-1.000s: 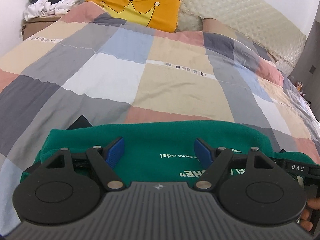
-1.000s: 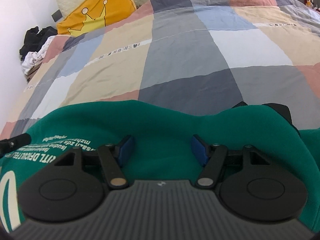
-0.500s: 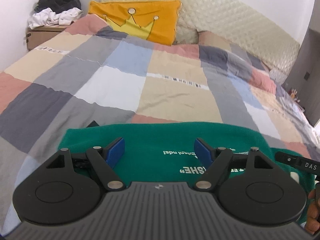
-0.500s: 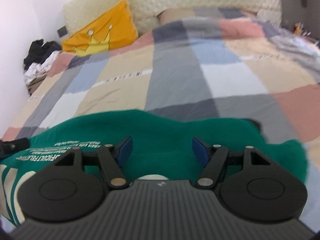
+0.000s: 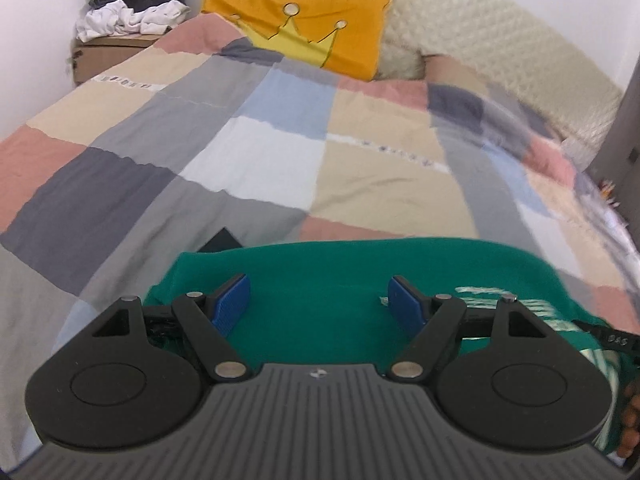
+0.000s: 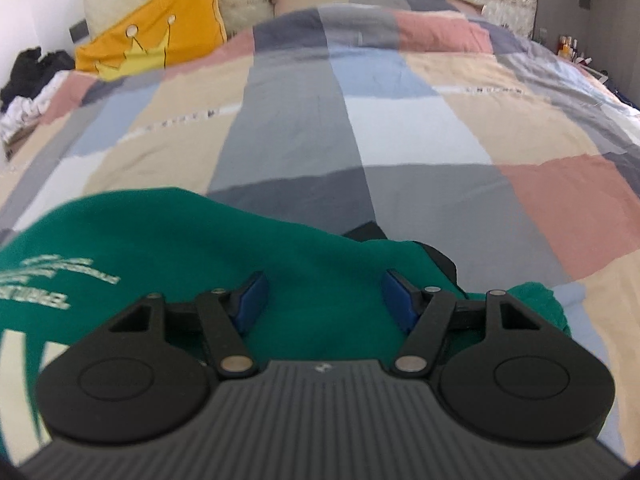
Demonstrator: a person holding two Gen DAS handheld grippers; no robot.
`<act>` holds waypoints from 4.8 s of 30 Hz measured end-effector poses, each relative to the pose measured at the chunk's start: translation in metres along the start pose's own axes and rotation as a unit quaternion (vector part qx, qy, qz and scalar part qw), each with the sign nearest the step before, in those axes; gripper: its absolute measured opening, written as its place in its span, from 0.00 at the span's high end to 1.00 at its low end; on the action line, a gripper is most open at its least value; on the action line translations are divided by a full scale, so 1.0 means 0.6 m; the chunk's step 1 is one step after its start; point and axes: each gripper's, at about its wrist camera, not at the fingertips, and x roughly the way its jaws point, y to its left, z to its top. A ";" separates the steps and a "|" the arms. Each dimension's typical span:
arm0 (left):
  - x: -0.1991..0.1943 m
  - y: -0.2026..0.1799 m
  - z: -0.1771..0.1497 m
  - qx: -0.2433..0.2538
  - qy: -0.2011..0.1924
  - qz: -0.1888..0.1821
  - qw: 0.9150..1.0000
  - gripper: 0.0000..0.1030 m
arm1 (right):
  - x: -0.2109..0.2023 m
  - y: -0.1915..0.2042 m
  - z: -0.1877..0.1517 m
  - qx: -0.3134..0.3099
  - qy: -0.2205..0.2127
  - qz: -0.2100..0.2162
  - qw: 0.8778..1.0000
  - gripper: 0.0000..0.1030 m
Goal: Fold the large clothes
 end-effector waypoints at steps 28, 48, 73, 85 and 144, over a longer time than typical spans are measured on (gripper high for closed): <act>-0.235 -0.069 -0.112 0.042 -0.091 -0.048 0.994 0.22 | -0.248 -0.002 -0.095 0.107 -0.117 0.127 0.979 0.34; -0.217 -0.111 -0.211 -0.004 0.001 -0.082 0.997 0.09 | -0.223 -0.015 -0.171 0.248 -0.016 0.207 0.946 0.29; -0.050 0.101 -0.261 -0.494 0.095 -0.207 0.839 0.07 | -0.156 0.002 -0.227 0.368 0.094 0.296 0.876 0.22; -0.045 0.135 -0.242 -0.528 0.022 -0.172 0.831 0.39 | -0.135 0.032 -0.240 0.385 0.118 0.349 0.846 0.07; 0.033 0.122 -0.156 -0.484 0.027 -0.161 0.860 0.41 | -0.130 -0.107 -0.212 0.518 -0.006 0.251 0.818 0.50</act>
